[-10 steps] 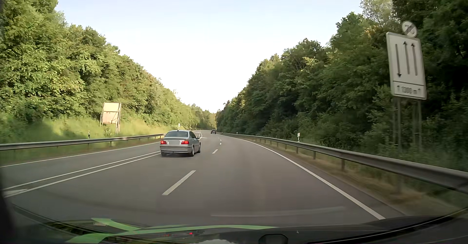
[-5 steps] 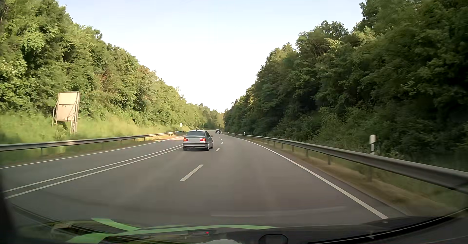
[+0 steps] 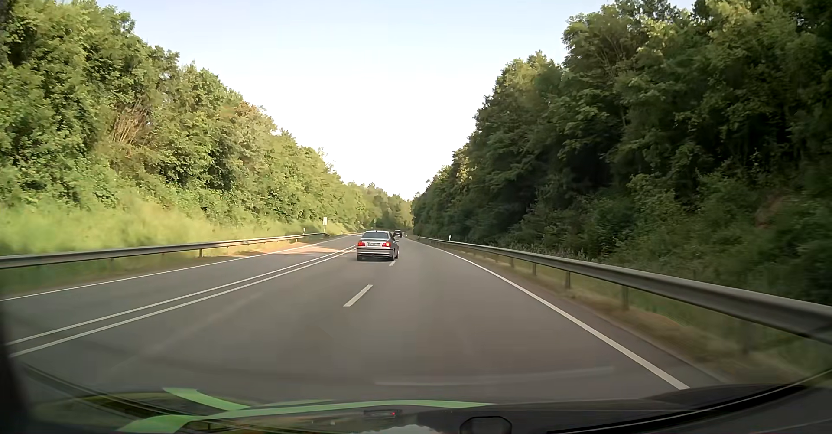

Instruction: Follow the waypoints while adhering to traffic rules and regulations

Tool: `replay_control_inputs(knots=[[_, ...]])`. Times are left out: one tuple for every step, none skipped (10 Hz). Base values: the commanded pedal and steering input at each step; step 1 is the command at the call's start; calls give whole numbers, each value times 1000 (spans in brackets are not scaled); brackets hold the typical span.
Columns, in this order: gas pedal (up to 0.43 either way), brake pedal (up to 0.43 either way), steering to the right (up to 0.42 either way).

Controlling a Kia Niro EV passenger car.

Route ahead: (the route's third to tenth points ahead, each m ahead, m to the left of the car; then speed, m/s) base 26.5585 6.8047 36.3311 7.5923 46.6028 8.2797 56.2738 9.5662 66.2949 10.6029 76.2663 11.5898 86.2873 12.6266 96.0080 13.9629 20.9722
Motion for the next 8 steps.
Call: replay_control_inputs(knots=[[421, 0, -17], [441, 0, -16], [449, 0, -15], [461, 0, -13], [461, 0, -13], [461, 0, -13], [461, 0, -13], [461, 0, -13]])
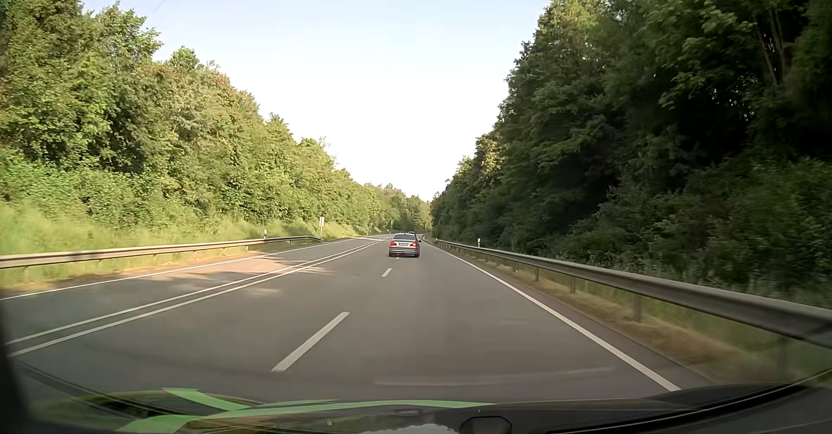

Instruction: Follow the waypoints while adhering to traffic rules and regulations

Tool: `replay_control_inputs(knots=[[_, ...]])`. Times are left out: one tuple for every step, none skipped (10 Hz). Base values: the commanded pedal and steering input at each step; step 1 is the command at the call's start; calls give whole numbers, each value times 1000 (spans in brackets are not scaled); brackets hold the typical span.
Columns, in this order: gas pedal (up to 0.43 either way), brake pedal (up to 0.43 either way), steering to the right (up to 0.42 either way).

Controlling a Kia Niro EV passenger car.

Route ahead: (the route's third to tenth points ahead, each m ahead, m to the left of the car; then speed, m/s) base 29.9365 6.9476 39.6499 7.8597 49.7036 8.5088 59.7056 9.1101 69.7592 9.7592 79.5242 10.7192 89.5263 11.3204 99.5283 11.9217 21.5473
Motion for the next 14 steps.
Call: replay_control_inputs(knots=[[461, 0, -13], [461, 0, -13], [461, 0, -13], [461, 0, -13], [461, 0, -13], [461, 0, -12], [421, 0, -13], [358, 0, -13], [358, 0, -13], [358, 0, -13], [370, 0, -11], [370, 0, -8], [378, 0, -5], [378, 0, -5]])
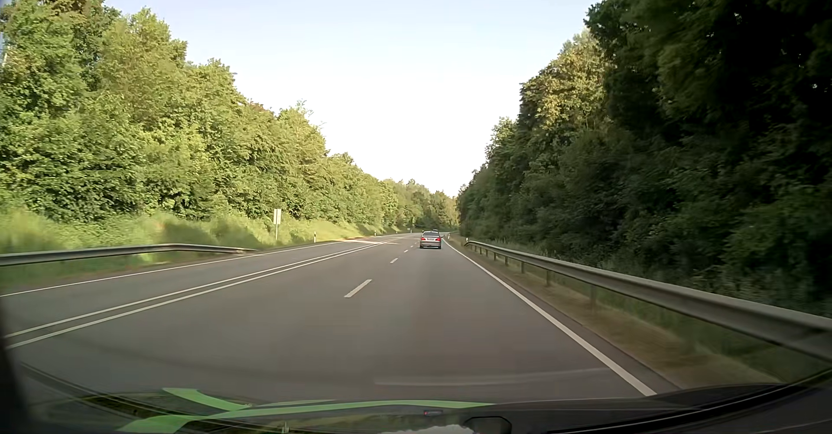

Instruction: Follow the waypoints while adhering to traffic rules and regulations

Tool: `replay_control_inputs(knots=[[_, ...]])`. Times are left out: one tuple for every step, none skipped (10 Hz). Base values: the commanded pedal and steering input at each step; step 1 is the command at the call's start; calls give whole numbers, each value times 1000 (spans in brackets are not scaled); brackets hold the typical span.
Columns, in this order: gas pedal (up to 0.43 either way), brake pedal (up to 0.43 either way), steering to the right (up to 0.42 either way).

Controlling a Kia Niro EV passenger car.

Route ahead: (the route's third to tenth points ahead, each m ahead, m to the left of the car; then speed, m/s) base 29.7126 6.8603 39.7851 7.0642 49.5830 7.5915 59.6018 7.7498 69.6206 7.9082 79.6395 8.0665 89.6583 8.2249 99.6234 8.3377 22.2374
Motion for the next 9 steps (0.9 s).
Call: replay_control_inputs(knots=[[378, 0, -4], [378, 0, -6], [378, 0, -9], [378, 0, -9], [378, 0, -9], [378, 0, -9], [378, 0, -9], [378, 0, -10], [398, 0, -10]])
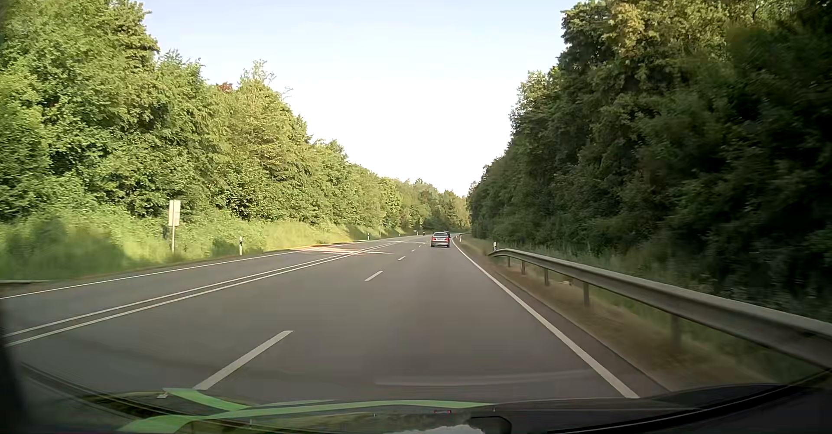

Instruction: Follow the waypoints while adhering to traffic rules and regulations

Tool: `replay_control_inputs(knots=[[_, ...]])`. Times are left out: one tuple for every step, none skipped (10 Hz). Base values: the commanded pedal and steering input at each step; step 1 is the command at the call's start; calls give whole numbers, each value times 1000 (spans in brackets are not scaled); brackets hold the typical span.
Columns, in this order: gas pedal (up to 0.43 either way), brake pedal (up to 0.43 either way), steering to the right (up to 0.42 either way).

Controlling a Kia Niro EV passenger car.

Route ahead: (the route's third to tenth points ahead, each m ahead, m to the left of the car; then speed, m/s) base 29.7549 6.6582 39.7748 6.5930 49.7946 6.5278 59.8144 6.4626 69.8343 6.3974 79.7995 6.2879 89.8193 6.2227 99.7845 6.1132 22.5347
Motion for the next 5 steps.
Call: replay_control_inputs(knots=[[409, 0, -10], [421, 0, -10], [421, 0, -9], [421, 0, -9], [421, 0, -9]])
